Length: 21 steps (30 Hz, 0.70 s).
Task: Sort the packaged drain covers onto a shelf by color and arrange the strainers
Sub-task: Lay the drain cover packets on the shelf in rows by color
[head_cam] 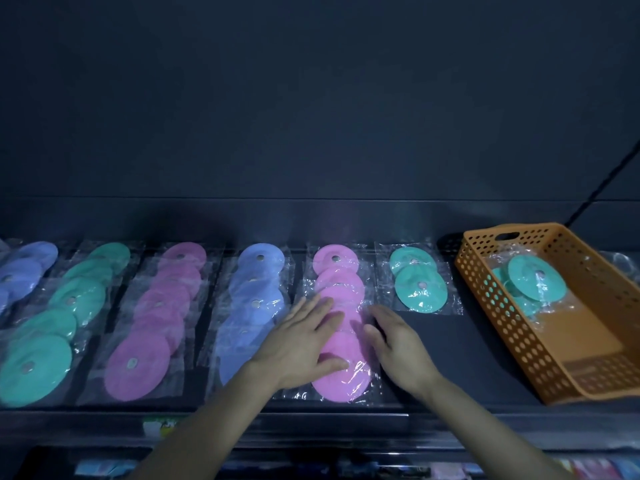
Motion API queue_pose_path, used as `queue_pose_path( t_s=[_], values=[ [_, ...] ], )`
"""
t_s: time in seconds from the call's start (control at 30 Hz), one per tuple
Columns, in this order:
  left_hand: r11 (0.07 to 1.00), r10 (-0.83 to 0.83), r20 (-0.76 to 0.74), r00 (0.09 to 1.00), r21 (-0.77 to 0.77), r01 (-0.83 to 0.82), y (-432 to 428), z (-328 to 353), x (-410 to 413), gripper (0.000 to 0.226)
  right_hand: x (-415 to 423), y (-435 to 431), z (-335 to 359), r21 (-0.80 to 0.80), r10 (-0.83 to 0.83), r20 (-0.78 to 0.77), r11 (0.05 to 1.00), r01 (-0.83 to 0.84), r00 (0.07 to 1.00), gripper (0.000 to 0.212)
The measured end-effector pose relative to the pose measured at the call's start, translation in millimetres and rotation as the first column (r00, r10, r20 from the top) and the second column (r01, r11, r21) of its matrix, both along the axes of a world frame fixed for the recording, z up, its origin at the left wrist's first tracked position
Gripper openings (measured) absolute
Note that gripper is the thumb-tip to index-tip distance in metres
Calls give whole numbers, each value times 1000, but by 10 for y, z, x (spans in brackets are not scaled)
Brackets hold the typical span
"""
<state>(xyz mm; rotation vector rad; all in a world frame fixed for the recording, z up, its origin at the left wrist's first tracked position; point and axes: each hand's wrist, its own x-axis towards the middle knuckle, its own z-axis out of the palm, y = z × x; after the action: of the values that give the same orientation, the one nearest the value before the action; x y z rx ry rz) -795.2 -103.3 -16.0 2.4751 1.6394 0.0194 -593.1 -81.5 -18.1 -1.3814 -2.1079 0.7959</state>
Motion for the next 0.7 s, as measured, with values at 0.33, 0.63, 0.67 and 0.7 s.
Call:
queue_pose_path(
  t_s=[0.33,0.63,0.67,0.7],
  values=[
    [998,32,54,998,-63,-29,67,37,117,102,184,151,87,-75,-12,118,997,21,993,10],
    [1000,4,233,972,11,-7,444,328,856,58,1064,262,613,142,-193,122,974,175,974,22],
    [999,-21,248,968,33,13,503,347,989,54,1194,305,677,175,-208,120,967,186,971,20],
    [998,-49,270,962,61,34,542,372,1103,50,1300,351,718,201,-227,116,959,201,967,18]
  ],
)
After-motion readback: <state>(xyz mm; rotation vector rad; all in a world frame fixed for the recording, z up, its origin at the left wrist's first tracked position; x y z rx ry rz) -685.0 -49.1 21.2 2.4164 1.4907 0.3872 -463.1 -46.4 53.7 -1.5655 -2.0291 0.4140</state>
